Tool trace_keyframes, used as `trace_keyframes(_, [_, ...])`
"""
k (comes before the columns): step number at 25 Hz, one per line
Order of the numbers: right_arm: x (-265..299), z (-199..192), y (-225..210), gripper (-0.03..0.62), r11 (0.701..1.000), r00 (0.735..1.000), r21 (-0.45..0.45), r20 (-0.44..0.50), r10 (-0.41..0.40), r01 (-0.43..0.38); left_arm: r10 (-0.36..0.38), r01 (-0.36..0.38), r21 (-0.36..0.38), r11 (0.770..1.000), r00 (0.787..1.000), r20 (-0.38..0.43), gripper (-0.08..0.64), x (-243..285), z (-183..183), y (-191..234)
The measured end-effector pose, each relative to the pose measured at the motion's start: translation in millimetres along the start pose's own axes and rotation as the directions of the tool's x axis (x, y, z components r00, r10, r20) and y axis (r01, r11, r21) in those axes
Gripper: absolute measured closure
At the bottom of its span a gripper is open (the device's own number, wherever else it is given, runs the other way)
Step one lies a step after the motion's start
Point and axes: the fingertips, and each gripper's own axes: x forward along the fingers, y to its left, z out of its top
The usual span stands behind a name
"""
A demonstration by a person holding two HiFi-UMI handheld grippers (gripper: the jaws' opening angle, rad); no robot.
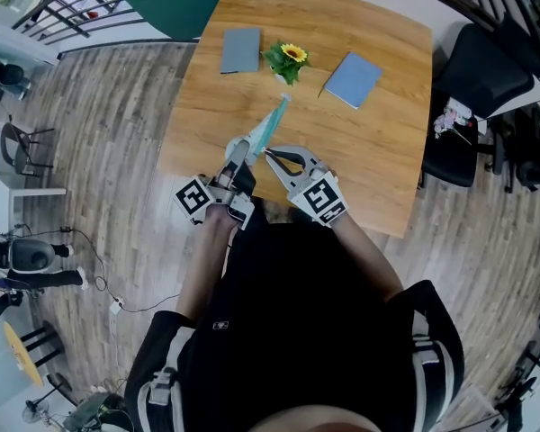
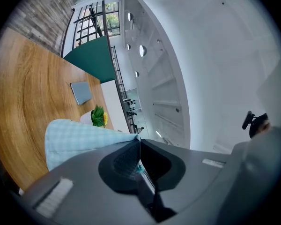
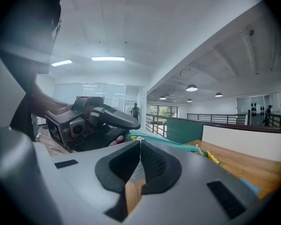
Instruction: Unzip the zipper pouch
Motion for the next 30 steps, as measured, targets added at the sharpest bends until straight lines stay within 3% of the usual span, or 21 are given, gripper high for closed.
trace_keyframes(17, [-11,-8,-5,0.586,0.999,1.0,0.05,-0.013,-0.008,0.009,0.054,-0.055,0.04,0.998,0.998,0.011,0.557,-2,-19,0])
trace_keyframes(25, [-13,2,-1,0.588,0.999,0.999,0.032,0.026,0.035,-0.036,0.044,-0.043,-0.016,0.999,0.997,0.07,0.546,-2,-14,6])
trace_keyframes(30, [-14,6,6,0.589,0.997,0.996,0.014,0.046,0.077,-0.078,-0.016,0.02,-0.063,0.998,0.998,0.055,0.47,2,-17,8])
